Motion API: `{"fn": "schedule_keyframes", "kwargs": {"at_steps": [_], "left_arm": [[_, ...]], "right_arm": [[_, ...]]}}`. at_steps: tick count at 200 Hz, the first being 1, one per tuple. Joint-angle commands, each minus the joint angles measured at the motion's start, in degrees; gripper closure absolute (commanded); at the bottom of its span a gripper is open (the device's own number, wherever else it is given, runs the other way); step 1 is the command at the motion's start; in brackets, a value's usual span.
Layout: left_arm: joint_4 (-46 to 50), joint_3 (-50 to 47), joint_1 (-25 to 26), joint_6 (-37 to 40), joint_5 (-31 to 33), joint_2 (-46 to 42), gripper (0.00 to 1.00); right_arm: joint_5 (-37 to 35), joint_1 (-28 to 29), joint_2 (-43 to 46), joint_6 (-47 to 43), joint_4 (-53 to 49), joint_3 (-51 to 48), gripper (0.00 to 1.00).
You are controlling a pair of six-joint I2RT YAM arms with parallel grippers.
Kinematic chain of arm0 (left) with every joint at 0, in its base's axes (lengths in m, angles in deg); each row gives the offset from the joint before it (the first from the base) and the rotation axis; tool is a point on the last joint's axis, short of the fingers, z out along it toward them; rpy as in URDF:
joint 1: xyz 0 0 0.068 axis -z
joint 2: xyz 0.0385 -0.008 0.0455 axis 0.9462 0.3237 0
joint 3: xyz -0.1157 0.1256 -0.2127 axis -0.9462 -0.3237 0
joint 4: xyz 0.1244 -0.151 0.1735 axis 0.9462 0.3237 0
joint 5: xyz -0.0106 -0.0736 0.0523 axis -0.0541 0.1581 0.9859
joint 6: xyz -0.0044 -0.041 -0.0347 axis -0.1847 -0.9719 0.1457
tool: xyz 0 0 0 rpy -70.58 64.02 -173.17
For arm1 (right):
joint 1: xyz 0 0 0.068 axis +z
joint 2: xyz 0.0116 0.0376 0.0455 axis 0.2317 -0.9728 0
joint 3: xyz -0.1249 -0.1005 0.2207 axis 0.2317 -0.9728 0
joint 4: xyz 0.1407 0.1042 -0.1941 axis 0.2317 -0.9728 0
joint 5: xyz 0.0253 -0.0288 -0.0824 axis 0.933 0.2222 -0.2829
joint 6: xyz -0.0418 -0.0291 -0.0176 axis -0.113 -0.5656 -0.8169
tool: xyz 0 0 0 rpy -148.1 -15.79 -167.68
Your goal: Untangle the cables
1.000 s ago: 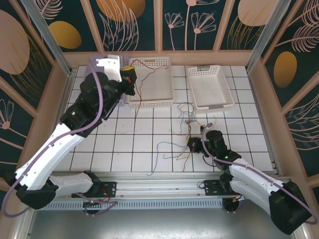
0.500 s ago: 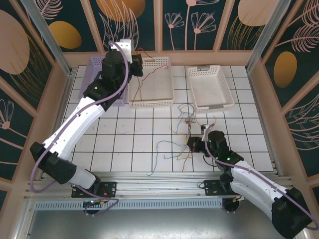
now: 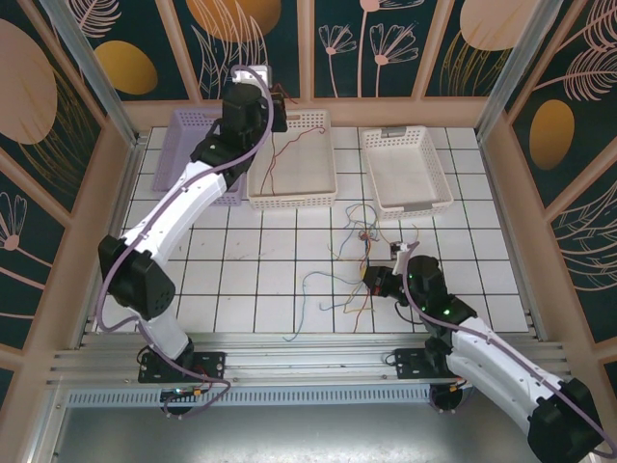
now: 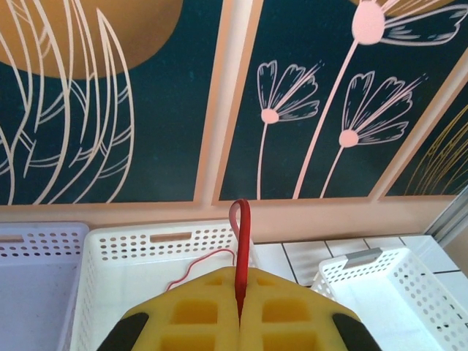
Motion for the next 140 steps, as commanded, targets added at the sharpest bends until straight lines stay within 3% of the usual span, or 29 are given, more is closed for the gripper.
{"fn": "schedule_keyframes", "kwargs": {"at_steps": [1, 140], "left_arm": [[-2.8, 1.9, -0.5, -0.7, 1.2, 2.4, 1.0], [-5.9, -1.6, -0.6, -7.6, 0.0, 15.3, 1.0]], "right_arm": [[1.0, -0.4, 1.8, 0.5, -1.8, 0.6, 1.0], [1.3, 1.6, 5.4, 1.4, -5.5, 3.4, 1.0]]}}
